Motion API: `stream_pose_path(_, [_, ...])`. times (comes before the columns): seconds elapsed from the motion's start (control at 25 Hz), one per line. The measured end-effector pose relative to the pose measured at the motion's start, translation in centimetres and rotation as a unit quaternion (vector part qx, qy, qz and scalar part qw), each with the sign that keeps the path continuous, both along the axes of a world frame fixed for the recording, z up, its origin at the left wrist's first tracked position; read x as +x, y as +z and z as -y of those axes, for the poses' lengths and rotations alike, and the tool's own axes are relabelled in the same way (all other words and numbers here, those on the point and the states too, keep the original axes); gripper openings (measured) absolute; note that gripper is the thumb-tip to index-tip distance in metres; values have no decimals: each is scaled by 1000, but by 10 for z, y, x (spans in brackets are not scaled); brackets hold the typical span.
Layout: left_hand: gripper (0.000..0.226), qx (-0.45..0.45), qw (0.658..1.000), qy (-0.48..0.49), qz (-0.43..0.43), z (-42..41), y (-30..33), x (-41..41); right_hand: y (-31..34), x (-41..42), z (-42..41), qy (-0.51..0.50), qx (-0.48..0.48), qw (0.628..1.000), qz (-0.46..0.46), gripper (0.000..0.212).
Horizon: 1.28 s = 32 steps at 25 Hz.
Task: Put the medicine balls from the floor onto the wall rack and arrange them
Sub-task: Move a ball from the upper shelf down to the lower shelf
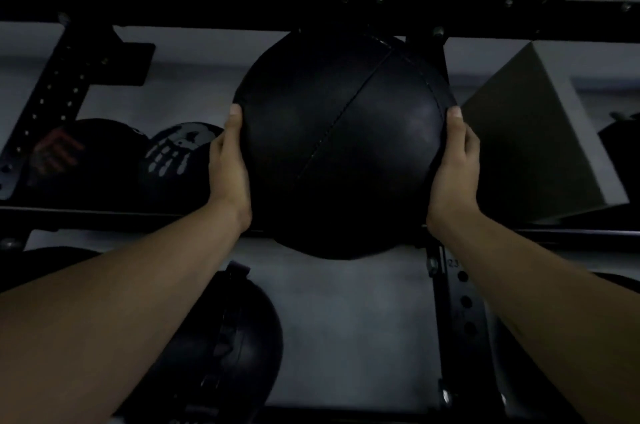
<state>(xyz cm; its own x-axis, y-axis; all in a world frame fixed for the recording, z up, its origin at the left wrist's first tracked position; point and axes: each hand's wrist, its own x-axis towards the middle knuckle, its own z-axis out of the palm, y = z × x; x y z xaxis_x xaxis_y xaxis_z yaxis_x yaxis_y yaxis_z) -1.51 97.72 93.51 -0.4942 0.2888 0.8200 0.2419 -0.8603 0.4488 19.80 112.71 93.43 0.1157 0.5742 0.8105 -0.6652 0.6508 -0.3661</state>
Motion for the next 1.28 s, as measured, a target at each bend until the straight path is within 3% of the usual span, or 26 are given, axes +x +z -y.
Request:
stream_pose_path(0.2, [85, 4, 999, 44, 16, 18, -58, 28, -60, 30, 23, -12, -40, 999, 10, 87])
stream_pose_path(0.68, [86, -94, 985, 42, 139, -3, -187, 56, -189, 54, 7, -22, -153, 987, 49, 59])
stream_pose_path(1.0, [89, -117, 972, 65, 195, -44, -198, 39, -188, 29, -40, -29, -164, 982, 85, 63])
stream_pose_path(1.16, [91, -132, 967, 115, 186, -72, -216, 18, -211, 3, -76, -44, -158, 980, 115, 78])
stream_pose_path(1.28, [90, -160, 968, 110, 161, -88, -223, -2, -224, -17, -107, -55, -166, 974, 143, 63])
